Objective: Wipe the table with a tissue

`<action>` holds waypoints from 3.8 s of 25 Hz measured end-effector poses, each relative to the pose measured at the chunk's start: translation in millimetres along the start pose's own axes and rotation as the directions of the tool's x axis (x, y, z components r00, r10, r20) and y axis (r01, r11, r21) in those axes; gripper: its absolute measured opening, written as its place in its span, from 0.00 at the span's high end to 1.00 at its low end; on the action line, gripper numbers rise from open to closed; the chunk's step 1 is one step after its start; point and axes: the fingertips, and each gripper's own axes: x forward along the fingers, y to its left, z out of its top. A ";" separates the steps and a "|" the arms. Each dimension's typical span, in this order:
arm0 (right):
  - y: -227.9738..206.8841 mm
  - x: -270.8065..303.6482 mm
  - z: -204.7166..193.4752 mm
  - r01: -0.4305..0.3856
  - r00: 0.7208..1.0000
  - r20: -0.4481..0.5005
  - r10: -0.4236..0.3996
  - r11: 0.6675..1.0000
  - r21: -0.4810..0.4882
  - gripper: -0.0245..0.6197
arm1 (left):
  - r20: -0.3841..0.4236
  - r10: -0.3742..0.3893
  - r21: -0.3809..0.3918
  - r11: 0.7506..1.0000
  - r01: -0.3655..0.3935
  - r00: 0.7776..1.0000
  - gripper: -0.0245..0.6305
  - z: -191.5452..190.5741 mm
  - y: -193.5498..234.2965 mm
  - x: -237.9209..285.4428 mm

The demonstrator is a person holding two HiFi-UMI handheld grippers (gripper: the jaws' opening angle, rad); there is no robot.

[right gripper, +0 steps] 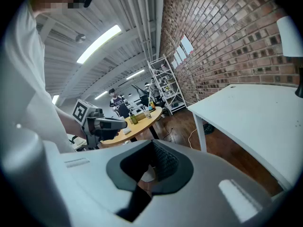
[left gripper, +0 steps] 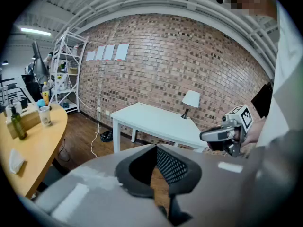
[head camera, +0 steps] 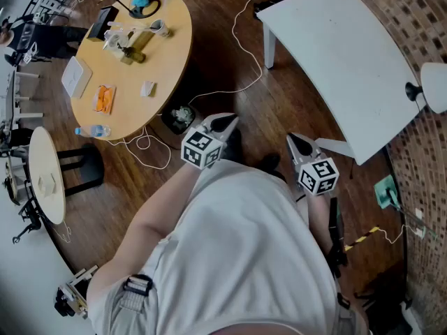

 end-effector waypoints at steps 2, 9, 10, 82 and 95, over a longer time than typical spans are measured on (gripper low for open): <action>-3.4 1.2 6.0 0.024 1.000 -0.001 -0.024 1.000 -0.003 0.95 | 0.004 -0.007 -0.030 1.000 0.008 1.000 0.96 -3.0 8.2 3.7; 6.4 48.3 22.0 0.029 0.999 -0.023 -0.030 0.999 -0.029 0.95 | 0.030 -0.041 -0.026 0.999 0.042 0.999 0.96 3.6 51.0 8.8; 7.0 57.4 26.9 0.032 0.999 -0.024 -0.033 0.999 -0.032 0.95 | 0.036 -0.049 -0.017 0.999 0.049 0.998 0.96 7.8 59.3 9.1; 60.6 319.7 114.2 -0.163 0.953 -0.259 0.158 0.987 0.004 0.95 | -0.464 0.319 -0.354 0.788 -0.504 0.826 0.65 -144.6 491.9 -121.7; 65.6 328.5 116.0 -0.140 0.960 -0.242 0.140 0.990 0.016 0.95 | -0.364 0.234 -0.439 0.811 -0.387 0.902 0.88 -131.3 462.3 -115.4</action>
